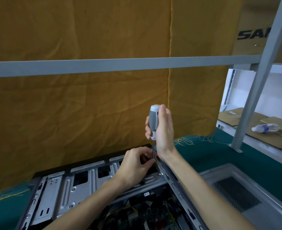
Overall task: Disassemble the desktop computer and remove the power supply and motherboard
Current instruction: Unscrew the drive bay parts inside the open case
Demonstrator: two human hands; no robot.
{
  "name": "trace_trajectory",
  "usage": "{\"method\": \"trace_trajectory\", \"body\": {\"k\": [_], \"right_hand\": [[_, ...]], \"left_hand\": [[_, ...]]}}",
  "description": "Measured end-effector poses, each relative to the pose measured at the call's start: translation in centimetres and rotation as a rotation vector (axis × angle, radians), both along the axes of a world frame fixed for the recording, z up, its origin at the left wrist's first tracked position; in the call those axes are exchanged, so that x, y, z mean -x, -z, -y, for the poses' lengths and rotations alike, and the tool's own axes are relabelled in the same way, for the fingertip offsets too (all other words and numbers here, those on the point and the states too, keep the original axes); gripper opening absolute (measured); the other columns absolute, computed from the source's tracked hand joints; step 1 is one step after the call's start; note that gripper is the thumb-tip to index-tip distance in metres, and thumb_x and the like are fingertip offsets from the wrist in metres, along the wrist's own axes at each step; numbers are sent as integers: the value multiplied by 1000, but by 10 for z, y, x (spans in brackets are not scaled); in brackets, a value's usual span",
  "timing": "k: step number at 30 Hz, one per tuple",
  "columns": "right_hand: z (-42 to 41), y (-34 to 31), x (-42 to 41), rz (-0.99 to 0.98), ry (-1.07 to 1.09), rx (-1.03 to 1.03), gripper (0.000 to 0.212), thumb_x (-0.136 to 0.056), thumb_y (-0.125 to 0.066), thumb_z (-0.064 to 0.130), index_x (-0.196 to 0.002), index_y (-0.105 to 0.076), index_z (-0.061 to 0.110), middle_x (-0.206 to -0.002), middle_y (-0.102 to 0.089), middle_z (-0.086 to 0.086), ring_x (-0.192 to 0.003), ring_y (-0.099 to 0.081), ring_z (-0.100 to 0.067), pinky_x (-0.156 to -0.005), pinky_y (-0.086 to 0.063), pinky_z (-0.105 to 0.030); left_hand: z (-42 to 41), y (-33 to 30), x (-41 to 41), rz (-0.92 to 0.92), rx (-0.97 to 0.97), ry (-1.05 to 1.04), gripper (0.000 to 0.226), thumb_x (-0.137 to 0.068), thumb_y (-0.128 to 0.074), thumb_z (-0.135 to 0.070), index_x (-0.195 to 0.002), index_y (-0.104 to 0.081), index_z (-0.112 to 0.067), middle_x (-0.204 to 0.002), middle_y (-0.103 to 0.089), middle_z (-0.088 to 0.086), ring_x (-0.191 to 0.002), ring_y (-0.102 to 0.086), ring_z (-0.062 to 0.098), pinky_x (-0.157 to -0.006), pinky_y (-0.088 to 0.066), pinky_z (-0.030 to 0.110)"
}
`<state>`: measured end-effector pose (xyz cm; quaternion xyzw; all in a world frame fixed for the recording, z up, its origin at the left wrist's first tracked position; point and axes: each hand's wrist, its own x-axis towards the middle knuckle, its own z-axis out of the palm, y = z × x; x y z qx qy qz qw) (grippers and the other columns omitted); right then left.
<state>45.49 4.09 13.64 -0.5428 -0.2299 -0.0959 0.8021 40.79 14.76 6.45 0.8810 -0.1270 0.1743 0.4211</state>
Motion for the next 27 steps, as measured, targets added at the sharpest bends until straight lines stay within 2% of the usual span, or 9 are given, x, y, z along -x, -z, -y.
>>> {"method": "trace_trajectory", "body": {"k": [4, 7, 10, 13, 16, 19, 22, 24, 27], "right_hand": [[0, 1, 0, 92, 79, 5, 54, -89, -63, 63, -97, -47, 12, -70, -53, 0, -47, -45, -12, -42, -39, -24], [3, 0, -5, 53, 95, 8, 51, -105, -46, 52, -86, -65, 9, -69, -62, 2, -51, -53, -14, -49, -47, -28], [4, -1, -6, -59, -10, -28, 63, -108, -30, 56, -98, -71, 10, -67, -57, -1, -52, -49, -13, -49, -43, -27], [1, -3, -2, -86, -2, -20, 60, -95, -43, 69, -100, -55, 11, -69, -52, 0, -50, -43, -10, -45, -35, -23], [0, -6, 1, -66, 54, -31, 58, -89, -62, 65, -96, -50, 9, -67, -50, 3, -50, -41, -7, -44, -34, -20], [6, -7, 0, -77, 51, -40, 57, -87, -56, 61, -86, -62, 5, -68, -57, 0, -53, -49, -11, -49, -42, -26], [5, -8, 2, -72, -53, 6, 60, -96, -40, 63, -93, -75, 14, -69, -56, -3, -54, -48, -12, -54, -43, -26], [0, -9, 4, -65, -81, 19, 60, -95, -40, 64, -102, -67, 11, -66, -52, -2, -50, -43, -11, -48, -36, -26], [-2, -9, 5, -46, -54, 49, 58, -84, -61, 63, -100, -50, 9, -65, -50, 3, -48, -39, -9, -47, -34, -25]], "left_hand": [[1, 0, 0, 22, -9, -37, 10, -89, -77, -19, -92, -74, -28, -84, -70, -17, -79, -65, 4, -71, -53, 22], [1, 1, -1, -1, -6, -69, 12, -87, -78, -24, -86, -69, -31, -80, -67, -16, -74, -63, 5, -66, -51, 19], [-2, 3, -1, -68, -47, -67, 18, -85, -73, -21, -99, -65, -30, -87, -68, -15, -82, -64, 3, -70, -53, 19], [-4, 4, -1, -59, -51, -72, 27, -82, -73, -17, -104, -62, -29, -87, -69, -17, -83, -63, 1, -69, -50, 13], [-5, 5, -1, -23, -58, -86, 27, -80, -76, -19, -100, -63, -30, -84, -70, -17, -80, -64, 2, -66, -48, 12], [-3, 4, -2, -24, -107, -112, 14, -81, -77, -23, -85, -68, -32, -77, -67, -16, -74, -62, 2, -60, -45, 12], [-3, 4, -2, -18, -162, -119, 6, -84, -77, -28, -80, -73, -31, -80, -65, -18, -81, -60, -4, -62, -42, 7], [-4, 4, -3, -12, -170, -113, 2, -84, -77, -29, -83, -76, -29, -85, -64, -18, -85, -58, -5, -64, -41, 6], [-4, 4, -3, -9, -166, -108, 3, -84, -77, -30, -85, -78, -28, -89, -63, -18, -85, -58, -4, -65, -41, 6]]}}
